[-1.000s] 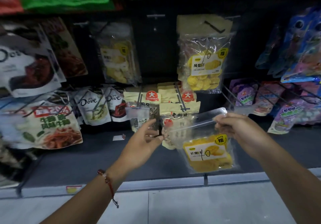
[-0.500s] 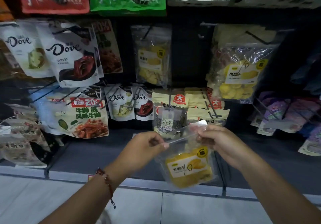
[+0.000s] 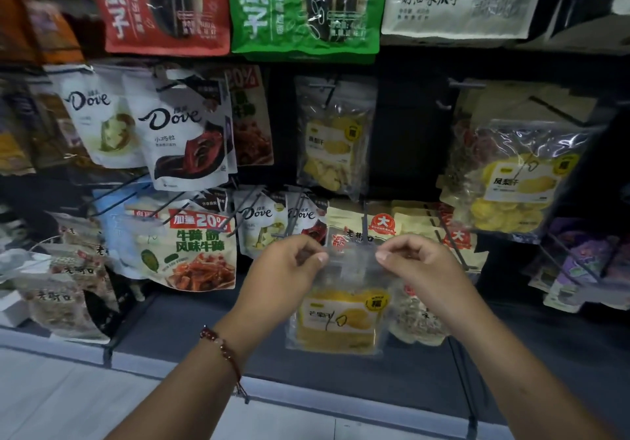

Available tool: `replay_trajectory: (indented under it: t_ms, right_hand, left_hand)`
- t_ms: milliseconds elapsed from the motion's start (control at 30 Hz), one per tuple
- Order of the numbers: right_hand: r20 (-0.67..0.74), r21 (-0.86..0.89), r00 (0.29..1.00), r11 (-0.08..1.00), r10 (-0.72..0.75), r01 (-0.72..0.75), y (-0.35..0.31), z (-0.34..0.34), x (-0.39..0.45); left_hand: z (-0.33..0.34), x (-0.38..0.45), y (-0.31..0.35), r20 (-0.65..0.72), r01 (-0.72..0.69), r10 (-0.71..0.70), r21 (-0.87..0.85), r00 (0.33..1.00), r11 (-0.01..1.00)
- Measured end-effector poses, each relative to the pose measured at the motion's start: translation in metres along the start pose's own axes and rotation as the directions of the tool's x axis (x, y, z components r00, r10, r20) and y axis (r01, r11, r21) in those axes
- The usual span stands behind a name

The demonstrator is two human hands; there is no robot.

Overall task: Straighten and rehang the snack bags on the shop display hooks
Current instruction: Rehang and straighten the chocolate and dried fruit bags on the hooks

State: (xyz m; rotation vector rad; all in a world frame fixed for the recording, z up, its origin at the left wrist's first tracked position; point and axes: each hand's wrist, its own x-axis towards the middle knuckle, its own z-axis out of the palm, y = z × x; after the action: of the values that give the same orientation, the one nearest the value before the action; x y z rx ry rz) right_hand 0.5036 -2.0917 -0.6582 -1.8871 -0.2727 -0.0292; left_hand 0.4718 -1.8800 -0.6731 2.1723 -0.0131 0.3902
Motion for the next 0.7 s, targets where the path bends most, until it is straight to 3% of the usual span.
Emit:
replay_trajectory:
  t_ms: [200, 367, 700]
  right_hand:
    - [-0.041, -0.069, 0.976, 0.975, -0.216, 0.212, -0.039, 0.012, 0.028]
    - [-0.097, -0.115, 0.932, 0.934, -0.349, 0.337, -0.088, 0.003, 0.072]
    - [-0.209, -0.015, 0.928, 0.950, -0.307, 0.311, -0.113, 0.021, 0.148]
  left_hand:
    - [-0.023, 0.018, 0.016, -0.157, -0.051, 0.031, -0.122, 0.987, 0.991]
    - [-0.059, 0.060, 0.049, -0.218, -0.114, 0.092, -0.089, 0.972, 0.990]
    - [-0.085, 0.136, 0.063, -0.260, -0.091, 0.092, 0.018, 0.961, 0.996]
